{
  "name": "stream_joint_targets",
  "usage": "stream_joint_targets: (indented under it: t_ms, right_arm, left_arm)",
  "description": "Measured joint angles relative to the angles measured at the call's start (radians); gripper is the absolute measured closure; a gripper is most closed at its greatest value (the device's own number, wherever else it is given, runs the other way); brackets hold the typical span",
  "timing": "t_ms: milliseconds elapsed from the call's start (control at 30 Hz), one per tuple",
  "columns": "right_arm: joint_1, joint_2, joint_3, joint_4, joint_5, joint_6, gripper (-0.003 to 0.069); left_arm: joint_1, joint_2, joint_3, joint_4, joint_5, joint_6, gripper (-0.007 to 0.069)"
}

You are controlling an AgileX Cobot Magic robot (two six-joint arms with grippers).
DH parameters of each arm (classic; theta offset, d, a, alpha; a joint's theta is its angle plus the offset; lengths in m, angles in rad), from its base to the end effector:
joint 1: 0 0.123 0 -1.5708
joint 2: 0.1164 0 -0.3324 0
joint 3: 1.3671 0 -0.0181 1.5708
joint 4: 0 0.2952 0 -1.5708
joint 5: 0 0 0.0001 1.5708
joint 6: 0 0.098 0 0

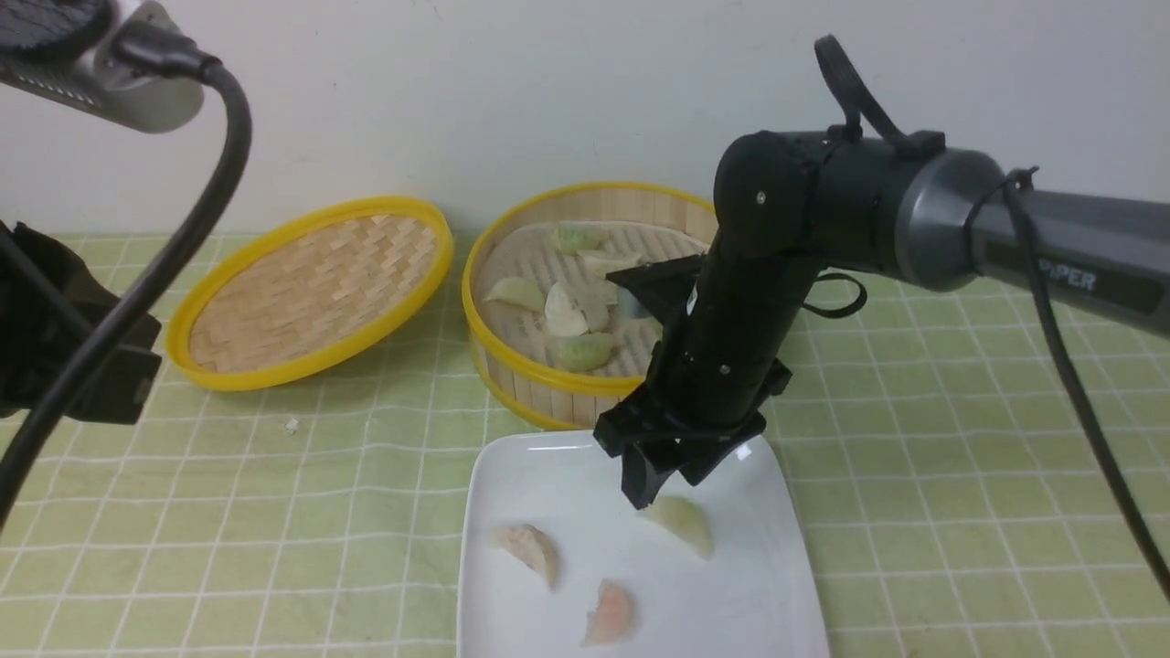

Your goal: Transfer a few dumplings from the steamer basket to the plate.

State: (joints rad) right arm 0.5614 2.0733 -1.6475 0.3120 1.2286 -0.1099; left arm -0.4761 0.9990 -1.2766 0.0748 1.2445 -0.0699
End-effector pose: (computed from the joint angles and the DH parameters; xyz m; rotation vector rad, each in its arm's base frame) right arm 0.3904 0.2790 0.2190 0.8516 -2.9264 -0.4410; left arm 0.1680 -0.0788 0.4684 0.4927 2.4019 -0.1441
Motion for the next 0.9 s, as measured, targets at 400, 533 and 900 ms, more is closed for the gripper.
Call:
stream_joint_targets:
  t_ms: [400,533,900]
  right_arm:
    - [0.0,-0.429,0.002,-0.141,0.002,0.035,0.0622]
    - [0.0,-0.692,0.068,-0.197,0.007,0.051,0.0667]
    - [0.0,-1.508,0.745,-0.312,-0.525,0.145,0.0673]
  left_arm:
    - [0.0,0.0,0.0,0.0,-0.058,0.0,0.0631]
    - [0.0,0.0,0.0,0.0,-0.078,0.0,0.0631]
    - [0.0,0.0,0.0,0.0,-0.106,0.0,0.0631]
